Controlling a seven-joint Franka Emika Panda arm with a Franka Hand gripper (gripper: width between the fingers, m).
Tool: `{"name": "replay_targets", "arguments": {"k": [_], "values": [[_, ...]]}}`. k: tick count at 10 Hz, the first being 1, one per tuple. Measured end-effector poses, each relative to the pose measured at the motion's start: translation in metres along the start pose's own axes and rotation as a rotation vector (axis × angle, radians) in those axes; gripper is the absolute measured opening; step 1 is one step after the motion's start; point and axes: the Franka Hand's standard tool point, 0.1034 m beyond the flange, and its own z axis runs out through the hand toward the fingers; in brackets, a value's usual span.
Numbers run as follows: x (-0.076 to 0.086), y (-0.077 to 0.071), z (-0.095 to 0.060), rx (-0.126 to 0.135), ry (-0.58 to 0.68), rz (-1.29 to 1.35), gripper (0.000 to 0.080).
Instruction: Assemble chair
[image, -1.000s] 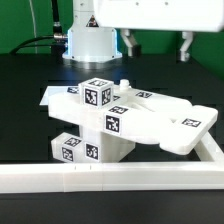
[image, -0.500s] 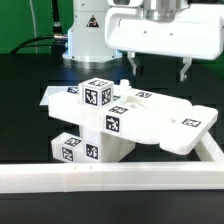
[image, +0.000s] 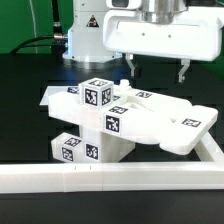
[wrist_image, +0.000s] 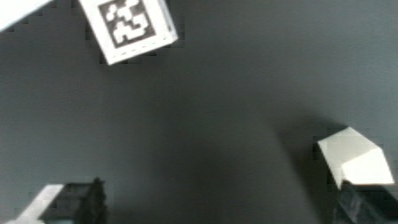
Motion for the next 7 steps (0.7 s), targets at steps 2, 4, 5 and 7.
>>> {"name": "replay_targets", "arguments": {"k": [2, 4, 5, 7], "values": [[-0.009, 0.011, 0.022, -0.01, 0.033, 0.008, 0.0648], [-0.01, 0.01, 0.024, -0.005, 0.039, 0.023, 0.0648], [-0.01, 0.01, 0.024, -0.005, 0.039, 0.023, 0.0648], [-0.008, 0.012, 0.024, -0.002, 0.052, -0.013, 0.0648]]}}
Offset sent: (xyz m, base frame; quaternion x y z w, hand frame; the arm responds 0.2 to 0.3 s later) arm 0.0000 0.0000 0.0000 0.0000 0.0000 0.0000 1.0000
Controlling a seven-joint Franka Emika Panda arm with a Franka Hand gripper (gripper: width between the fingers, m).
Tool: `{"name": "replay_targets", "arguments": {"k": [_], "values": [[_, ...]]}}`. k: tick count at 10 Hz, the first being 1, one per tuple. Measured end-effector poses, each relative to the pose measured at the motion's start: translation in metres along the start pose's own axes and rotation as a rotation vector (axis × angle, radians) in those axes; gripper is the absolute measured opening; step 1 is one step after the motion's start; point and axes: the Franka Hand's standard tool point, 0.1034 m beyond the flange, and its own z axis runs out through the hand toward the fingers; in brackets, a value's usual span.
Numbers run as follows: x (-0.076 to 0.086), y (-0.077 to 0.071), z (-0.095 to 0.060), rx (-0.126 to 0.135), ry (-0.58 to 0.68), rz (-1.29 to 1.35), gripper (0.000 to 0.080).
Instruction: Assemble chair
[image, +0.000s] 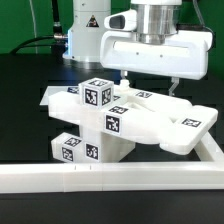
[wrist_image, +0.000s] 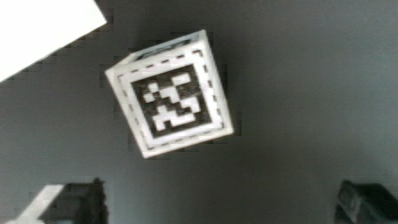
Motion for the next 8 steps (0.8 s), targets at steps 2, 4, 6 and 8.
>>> {"name": "replay_targets", "arguments": {"k": [2, 4, 6, 8], "values": [[-0.015, 0.002, 0.011, -0.015, 0.006, -0.028, 0.0648], [-0.02, 0.002, 0.015, -0.017, 0.015, -0.055, 0.0648], [-0.028, 0.001, 0.021, -0.024, 0.015, -0.072, 0.0648], [-0.028, 0.003, 0.023, -0.027, 0.013, -0.071, 0.0648]]}}
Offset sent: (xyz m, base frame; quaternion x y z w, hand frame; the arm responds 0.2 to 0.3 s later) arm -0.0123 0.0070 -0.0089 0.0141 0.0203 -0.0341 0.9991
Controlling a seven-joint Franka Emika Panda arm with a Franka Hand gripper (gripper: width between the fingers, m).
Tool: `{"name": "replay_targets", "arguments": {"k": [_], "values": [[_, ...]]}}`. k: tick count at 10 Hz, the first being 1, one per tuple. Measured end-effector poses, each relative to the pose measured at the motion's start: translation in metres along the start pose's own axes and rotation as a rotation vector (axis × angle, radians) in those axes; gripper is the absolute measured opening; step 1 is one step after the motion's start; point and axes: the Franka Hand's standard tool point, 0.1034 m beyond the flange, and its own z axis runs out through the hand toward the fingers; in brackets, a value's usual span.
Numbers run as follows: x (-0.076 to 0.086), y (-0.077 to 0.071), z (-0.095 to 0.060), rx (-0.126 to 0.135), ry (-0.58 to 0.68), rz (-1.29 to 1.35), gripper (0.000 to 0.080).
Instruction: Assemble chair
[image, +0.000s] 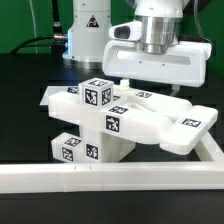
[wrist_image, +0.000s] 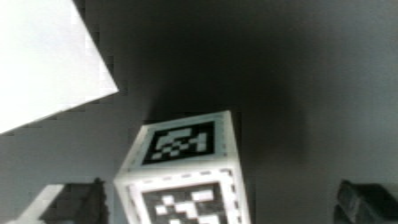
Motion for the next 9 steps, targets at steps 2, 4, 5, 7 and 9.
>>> {"name": "replay_targets", "arguments": {"k": [2, 4, 5, 7, 9], "values": [[-0.001, 0.001, 0.002, -0.004, -0.003, -0.001, 0.0384], [0.001, 0.001, 0.001, -0.003, -0.002, 0.001, 0.0285], [0.002, 0.001, 0.001, -0.003, -0.001, -0.003, 0.0285], [0.007, 0.006, 0.0, -0.004, -0.002, -0.018, 0.0285], [0.019, 0.011, -0.014, 0.003, -0.028, -0.022, 0.0285]]}}
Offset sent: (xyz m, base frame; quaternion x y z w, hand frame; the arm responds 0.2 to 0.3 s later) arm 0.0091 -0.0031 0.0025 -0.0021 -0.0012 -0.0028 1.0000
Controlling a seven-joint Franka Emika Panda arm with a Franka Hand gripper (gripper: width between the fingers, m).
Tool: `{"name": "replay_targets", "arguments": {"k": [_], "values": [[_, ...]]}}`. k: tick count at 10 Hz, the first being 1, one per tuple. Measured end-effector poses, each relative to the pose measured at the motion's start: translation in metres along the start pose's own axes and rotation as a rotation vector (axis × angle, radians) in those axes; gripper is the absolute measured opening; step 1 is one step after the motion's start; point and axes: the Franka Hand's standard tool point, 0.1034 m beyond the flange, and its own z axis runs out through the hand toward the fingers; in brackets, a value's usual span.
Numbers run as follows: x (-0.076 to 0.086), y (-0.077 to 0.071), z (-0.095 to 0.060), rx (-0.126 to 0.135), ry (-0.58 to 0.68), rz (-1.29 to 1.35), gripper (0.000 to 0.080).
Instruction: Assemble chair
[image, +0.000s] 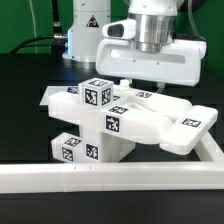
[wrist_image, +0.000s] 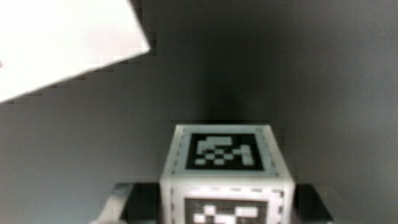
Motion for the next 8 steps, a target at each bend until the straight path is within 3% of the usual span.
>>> {"name": "replay_targets", "arguments": {"k": [3, 5, 8], "values": [[0.035, 0.003, -0.05, 0.044, -0.059, 0.008, 0.0287], [0.081, 0.002, -0.081, 0.065, -0.06, 0.013, 0.0287], [0.083, -0.002, -0.08, 0.068, -0.063, 0.046, 0.0287]]}}
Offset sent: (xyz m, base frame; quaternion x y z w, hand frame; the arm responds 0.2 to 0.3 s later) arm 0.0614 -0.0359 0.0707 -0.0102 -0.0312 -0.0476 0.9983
